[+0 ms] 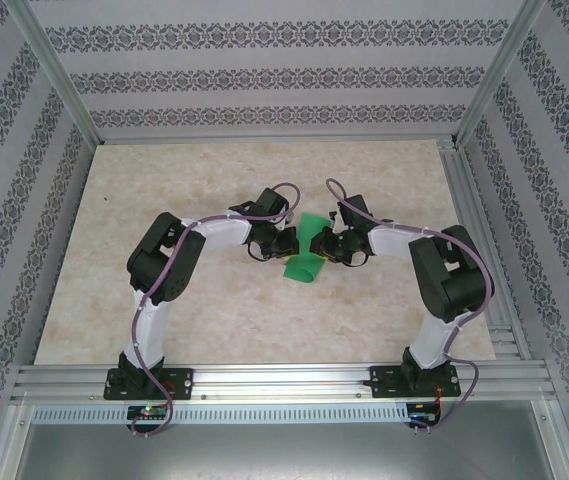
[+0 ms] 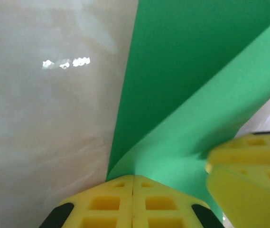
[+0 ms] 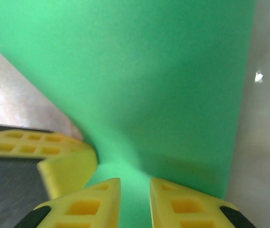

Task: Fold a paper plane with a square sheet of paper (pick it up from the middle)
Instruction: Fold the square sheet of paper in half at the center of the table.

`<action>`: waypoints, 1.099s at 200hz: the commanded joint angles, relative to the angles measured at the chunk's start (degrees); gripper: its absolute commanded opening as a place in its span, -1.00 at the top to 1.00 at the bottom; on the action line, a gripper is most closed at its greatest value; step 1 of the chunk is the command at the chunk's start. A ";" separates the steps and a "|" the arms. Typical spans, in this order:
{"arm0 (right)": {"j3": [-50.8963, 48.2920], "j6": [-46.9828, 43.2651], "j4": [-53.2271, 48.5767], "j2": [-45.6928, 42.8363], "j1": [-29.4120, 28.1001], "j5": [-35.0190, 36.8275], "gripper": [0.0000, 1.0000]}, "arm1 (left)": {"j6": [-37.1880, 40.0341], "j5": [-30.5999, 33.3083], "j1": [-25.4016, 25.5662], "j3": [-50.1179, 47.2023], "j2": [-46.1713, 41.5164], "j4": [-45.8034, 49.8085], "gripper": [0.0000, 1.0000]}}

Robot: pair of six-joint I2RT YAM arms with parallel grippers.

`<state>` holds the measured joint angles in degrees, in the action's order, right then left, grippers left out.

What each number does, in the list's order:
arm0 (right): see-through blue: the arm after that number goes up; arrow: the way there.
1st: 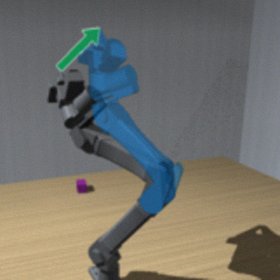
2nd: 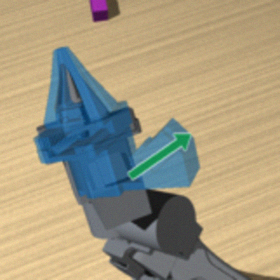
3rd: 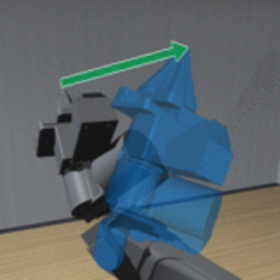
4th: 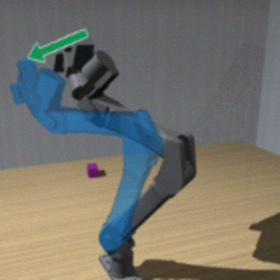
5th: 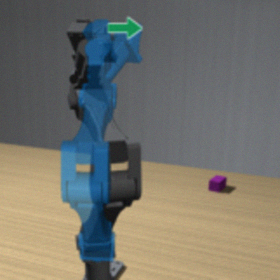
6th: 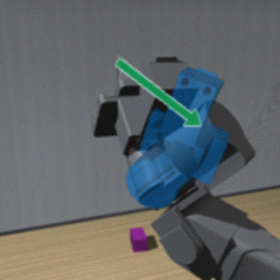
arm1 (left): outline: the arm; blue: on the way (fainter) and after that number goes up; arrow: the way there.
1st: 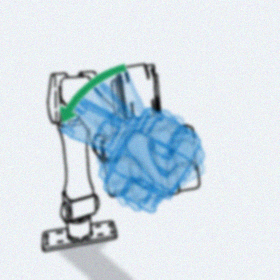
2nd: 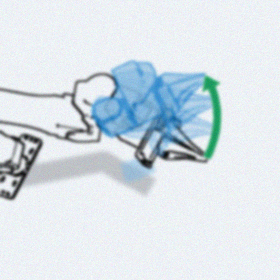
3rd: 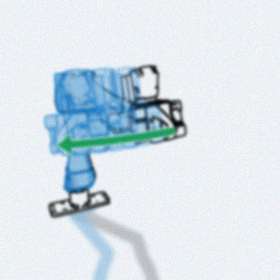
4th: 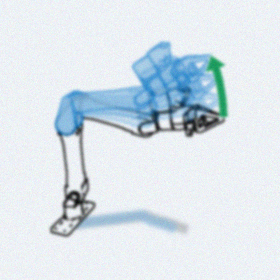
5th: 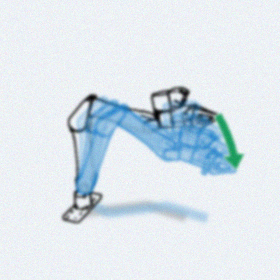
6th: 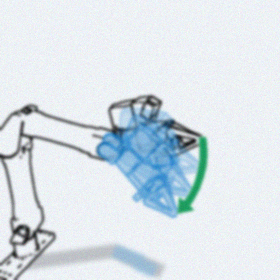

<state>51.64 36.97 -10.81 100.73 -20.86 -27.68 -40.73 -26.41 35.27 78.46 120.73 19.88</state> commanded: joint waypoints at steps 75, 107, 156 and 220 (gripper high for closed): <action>-8.44 2.87 5.22 -2.66 -1.66 -4.03 0.61 | 0.21 4.24 1.47 -1.82 3.62 3.94 0.87; -8.55 1.82 4.69 -0.63 -1.46 -2.47 0.62 | 0.16 4.31 1.56 -2.12 3.46 3.63 0.86; -9.82 1.74 5.29 -7.21 -1.67 -4.18 0.61 | 0.05 4.36 1.56 -2.43 3.15 3.41 0.87; -13.13 4.24 7.76 -6.86 -3.82 -6.67 0.62 | -0.14 4.49 1.63 -2.52 3.26 3.19 0.87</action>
<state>40.03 39.72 -5.10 92.33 -23.53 -32.95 -40.77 -26.22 35.33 78.43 120.70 19.84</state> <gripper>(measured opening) 0.191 0.066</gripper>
